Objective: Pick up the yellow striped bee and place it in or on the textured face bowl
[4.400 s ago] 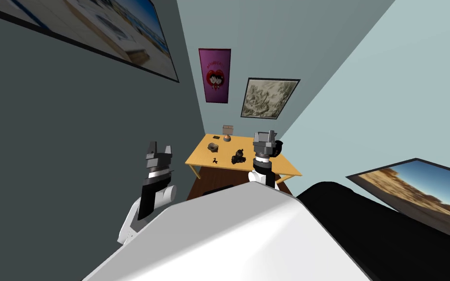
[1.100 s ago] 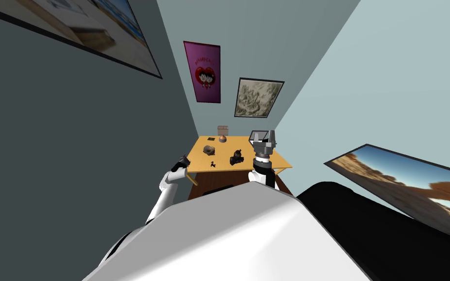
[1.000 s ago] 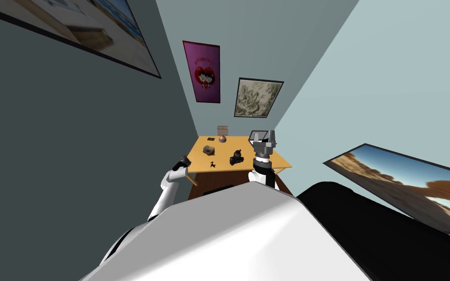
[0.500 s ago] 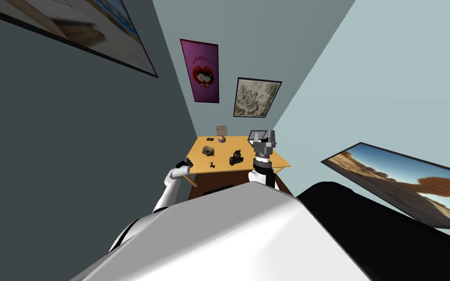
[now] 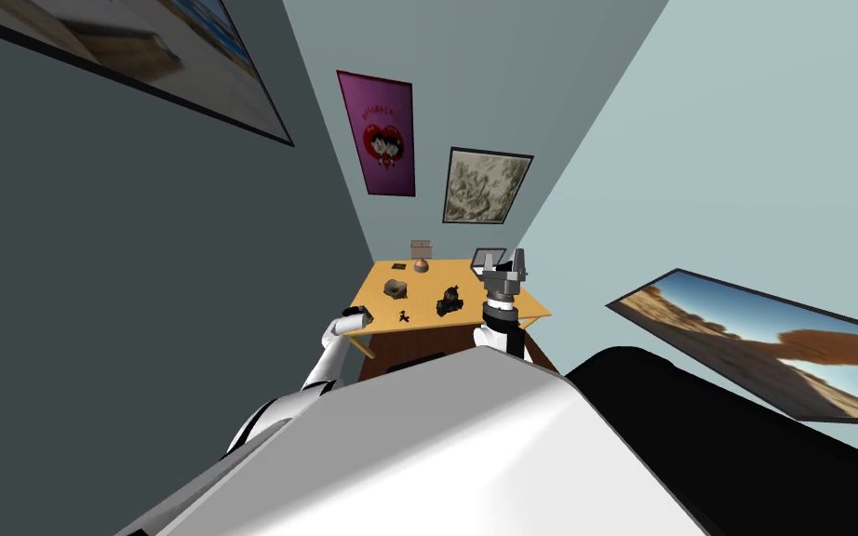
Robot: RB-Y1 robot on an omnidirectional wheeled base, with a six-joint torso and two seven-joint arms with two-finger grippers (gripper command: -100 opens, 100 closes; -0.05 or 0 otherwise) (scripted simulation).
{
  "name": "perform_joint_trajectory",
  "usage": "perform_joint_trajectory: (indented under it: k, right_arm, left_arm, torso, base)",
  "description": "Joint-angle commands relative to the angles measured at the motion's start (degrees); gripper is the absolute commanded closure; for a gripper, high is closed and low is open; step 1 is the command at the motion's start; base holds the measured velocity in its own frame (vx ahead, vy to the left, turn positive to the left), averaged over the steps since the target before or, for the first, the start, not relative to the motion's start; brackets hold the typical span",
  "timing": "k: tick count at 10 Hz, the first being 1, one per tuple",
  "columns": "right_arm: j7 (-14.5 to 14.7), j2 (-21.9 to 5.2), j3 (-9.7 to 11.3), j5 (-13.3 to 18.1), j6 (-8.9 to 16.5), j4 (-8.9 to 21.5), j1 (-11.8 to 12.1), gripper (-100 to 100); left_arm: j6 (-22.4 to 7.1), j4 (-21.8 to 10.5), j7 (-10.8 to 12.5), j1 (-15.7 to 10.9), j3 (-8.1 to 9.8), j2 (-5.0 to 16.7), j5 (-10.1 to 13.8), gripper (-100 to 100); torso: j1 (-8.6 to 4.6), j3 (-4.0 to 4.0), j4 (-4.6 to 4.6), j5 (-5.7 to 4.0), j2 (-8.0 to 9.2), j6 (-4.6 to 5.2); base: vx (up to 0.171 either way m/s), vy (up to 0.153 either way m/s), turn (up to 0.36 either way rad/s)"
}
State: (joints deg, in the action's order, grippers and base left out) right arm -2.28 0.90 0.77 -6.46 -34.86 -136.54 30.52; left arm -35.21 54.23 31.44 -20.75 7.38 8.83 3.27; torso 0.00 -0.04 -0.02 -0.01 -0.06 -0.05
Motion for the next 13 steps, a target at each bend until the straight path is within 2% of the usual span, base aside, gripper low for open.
perform_joint_trajectory:
  k: [1, 2, 3, 4, 5, 6, 7, 8, 10, 12, 13]
  right_arm:
    - [0.0, 0.0, 0.0, 0.0, 0.0, 0.0, 0.0, 0]
    - [0.0, 0.0, 0.0, 0.0, 0.0, 0.0, 0.0, 0]
    - [0.0, 0.0, 0.0, 0.0, 0.0, 0.0, 0.0, 0]
    - [0.0, 0.0, 0.0, 0.0, 0.0, 0.0, 0.0, 0]
    - [0.0, 0.0, 0.0, 0.0, 0.0, 0.0, 0.0, 0]
    - [0.0, 0.0, 0.0, 0.0, 0.0, 0.0, 0.0, 0]
    - [0.0, 0.0, 0.0, 0.0, 0.0, 0.0, 0.0, 0]
    - [0.0, 0.0, 0.0, 0.0, 0.0, 0.0, 0.0, 0]
    - [0.0, 0.0, 0.0, 0.0, 0.0, 0.0, 0.0, 0]
    - [0.0, 0.0, 0.0, 0.0, 0.0, 0.0, 0.0, 0]
    - [0.0, 0.0, 0.0, 0.0, 0.0, 0.0, 0.0, 0]
  left_arm:
    - [-2.9, -2.9, 1.1, -1.7, -0.04, -0.7, 0.1, -100]
    - [-3.6, -3.0, 1.1, -1.7, -0.04, -0.7, 0.1, -100]
    - [-5.4, -5.7, 2.0, -3.5, -0.07, -1.3, 0.3, -100]
    - [-6.1, -5.7, 2.0, -3.5, -0.07, -1.3, 0.3, -100]
    - [-8.0, -8.3, 2.8, -5.2, -0.11, -1.8, 0.4, -100]
    - [-8.3, -8.3, 2.8, -5.2, -0.11, -1.8, 0.4, -100]
    - [-10.3, -10.7, 3.4, -6.8, -0.17, -2.4, 0.6, -100]
    - [-10.4, -10.7, 3.4, -6.8, -0.17, -2.4, 0.6, -100]
    - [-13.7, -15.0, 4.5, -9.7, -0.34, -3.8, 0.8, -100]
    - [-14.0, -15.0, 4.5, -9.7, -0.34, -3.8, 0.8, -100]
    - [-15.5, -16.8, 4.9, -10.8, -0.45, -4.6, 0.9, -100]
  torso:
    - [0.0, 0.0, 0.0, 0.0, 0.0, 0.0]
    - [-0.01, -0.01, 0.0, 0.0, -0.03, 0.01]
    - [-0.01, -0.01, -0.01, 0.0, -0.01, -0.01]
    - [-0.02, -0.01, 0.0, 0.0, -0.01, 0.01]
    - [-0.01, 0.0, 0.0, 0.0, 0.01, -0.01]
    - [-0.01, 0.0, 0.0, 0.0, 0.0, 0.01]
    - [-0.02, 0.0, 0.0, 0.0, 0.01, -0.01]
    - [-0.02, 0.0, 0.0, 0.0, 0.0, 0.0]
    - [-0.04, -0.01, 0.0, -0.01, -0.01, 0.01]
    - [-0.03, -0.01, 0.0, -0.01, -0.03, -0.01]
    - [-0.03, 0.0, 0.0, -0.01, 0.0, -0.02]
  base:
    - [0.021, 0.007, -0.051]
    - [0.02, 0.006, -0.032]
    - [0.017, 0.005, -0.051]
    - [0.012, 0.007, -0.025]
    - [0.015, 0.009, -0.039]
    - [0.013, 0.006, -0.028]
    - [0.02, 0.005, -0.034]
    - [0.017, 0.004, -0.027]
    - [0.021, 0.003, -0.049]
    - [0.019, 0.001, -0.007]
    - [0.016, -0.005, -0.034]
